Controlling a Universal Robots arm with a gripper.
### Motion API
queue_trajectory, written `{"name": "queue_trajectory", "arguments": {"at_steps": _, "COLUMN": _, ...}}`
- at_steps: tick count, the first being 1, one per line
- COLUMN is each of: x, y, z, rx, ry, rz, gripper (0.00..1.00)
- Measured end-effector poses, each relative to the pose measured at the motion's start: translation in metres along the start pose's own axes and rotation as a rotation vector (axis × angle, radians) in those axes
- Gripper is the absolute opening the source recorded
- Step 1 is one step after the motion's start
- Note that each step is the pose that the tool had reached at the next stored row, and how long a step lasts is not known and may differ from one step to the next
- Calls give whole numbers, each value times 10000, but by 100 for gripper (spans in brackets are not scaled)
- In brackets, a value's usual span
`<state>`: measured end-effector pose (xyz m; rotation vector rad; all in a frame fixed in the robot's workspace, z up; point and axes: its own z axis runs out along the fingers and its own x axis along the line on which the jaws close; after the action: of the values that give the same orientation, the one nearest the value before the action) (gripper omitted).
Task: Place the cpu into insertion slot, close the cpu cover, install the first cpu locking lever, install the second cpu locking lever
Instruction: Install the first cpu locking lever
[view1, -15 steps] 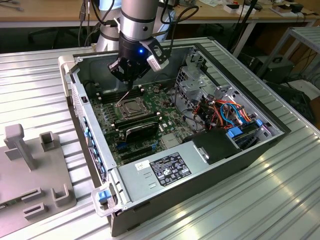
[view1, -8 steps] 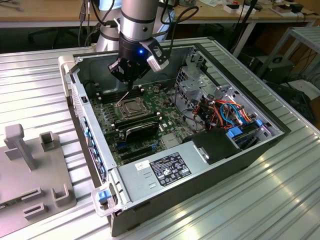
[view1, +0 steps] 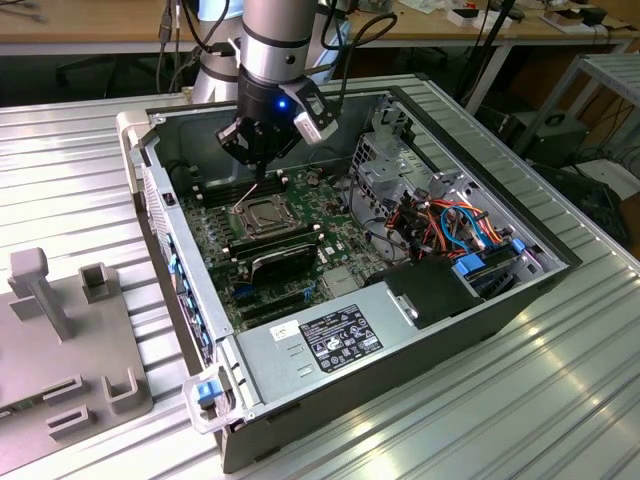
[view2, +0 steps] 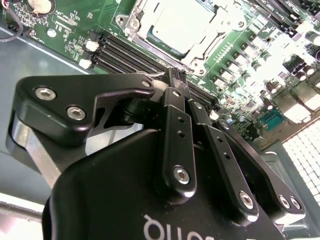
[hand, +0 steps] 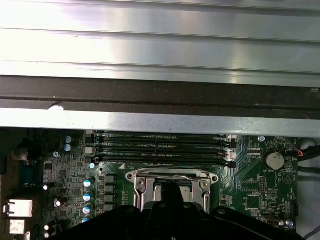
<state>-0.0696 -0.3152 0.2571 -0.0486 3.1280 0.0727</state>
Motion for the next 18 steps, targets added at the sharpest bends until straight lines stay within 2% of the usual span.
{"name": "queue_trajectory", "arguments": {"at_steps": 6, "x": -20, "y": 61, "z": 67, "rx": 1, "ry": 1, "rz": 1, "gripper": 11}}
{"name": "queue_trajectory", "arguments": {"at_steps": 8, "x": -24, "y": 81, "z": 112, "rx": 2, "ry": 1, "rz": 1, "gripper": 11}}
{"name": "queue_trajectory", "arguments": {"at_steps": 11, "x": -26, "y": 113, "z": 131, "rx": 1, "ry": 0, "rz": 1, "gripper": 11}}
{"name": "queue_trajectory", "arguments": {"at_steps": 16, "x": -67, "y": 114, "z": 170, "rx": 3, "ry": 1, "rz": 1, "gripper": 11}}
{"name": "queue_trajectory", "arguments": {"at_steps": 18, "x": -93, "y": 113, "z": 211, "rx": 1, "ry": 0, "rz": 1, "gripper": 11}}
